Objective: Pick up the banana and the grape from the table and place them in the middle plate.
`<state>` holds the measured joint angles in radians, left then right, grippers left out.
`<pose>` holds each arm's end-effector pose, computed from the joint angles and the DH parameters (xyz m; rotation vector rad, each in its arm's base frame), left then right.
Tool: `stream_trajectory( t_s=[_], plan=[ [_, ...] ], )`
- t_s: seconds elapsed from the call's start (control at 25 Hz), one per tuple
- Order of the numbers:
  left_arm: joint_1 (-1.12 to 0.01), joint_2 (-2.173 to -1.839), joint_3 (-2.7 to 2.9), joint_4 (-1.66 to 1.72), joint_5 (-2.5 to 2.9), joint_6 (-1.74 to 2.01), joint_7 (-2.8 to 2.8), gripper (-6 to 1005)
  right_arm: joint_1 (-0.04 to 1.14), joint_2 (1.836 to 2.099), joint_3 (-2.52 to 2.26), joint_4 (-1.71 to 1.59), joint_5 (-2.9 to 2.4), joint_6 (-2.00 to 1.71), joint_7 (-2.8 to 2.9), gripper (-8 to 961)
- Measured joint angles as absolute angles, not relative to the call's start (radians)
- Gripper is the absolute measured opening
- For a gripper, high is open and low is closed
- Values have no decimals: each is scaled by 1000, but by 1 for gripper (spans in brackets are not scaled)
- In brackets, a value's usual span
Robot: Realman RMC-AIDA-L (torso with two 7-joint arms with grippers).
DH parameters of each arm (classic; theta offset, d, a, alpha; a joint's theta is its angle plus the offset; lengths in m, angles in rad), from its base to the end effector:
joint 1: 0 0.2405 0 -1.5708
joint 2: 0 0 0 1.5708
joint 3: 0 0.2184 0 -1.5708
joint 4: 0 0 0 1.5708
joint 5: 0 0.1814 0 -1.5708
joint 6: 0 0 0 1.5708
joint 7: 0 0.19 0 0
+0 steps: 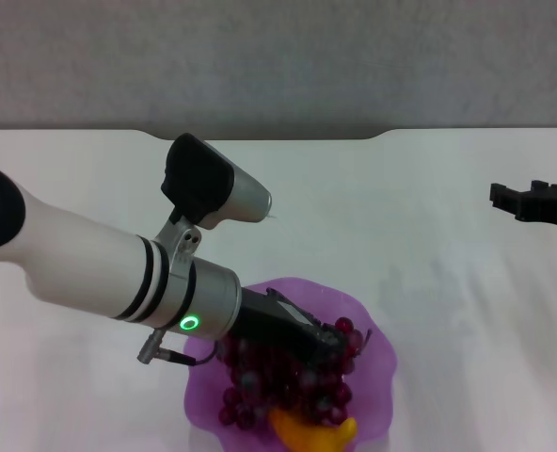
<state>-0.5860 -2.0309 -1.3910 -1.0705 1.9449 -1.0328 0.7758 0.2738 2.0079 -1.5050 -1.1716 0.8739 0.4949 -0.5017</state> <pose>-0.1298 0.3087 -0.1076 -2.8425 -0.8633 -0.0852 0.2533 0.3854 0.0233 -1.8948 1.0541 0.2772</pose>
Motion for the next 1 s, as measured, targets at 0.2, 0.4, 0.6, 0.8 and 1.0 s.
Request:
stream_trajectory(
  t_s=[0.2, 0.4, 0.6, 0.8, 1.0],
  plan=[
    [-595, -2031, -1369, -1072, 1949, -1023, 780, 157, 275, 2008, -1505, -1170, 874, 496, -502, 607],
    [-592, -2031, -1366, -1086, 1944, -1022, 804, 186, 275, 2008, -1505, -1170, 873, 501, -502, 607],
    [-568, -2028, -1391, -1137, 1947, -1018, 828, 294, 273, 2008, -1505, -1170, 872, 502, -502, 607],
    [-525, -2024, -1511, -1268, 1949, -1013, 866, 620, 271, 2008, -1505, -1175, 871, 504, -502, 607],
    [-463, -2029, -1654, -1432, 1933, -967, 947, 742, 274, 2008, -1505, -1187, 874, 505, -503, 607]
  ],
)
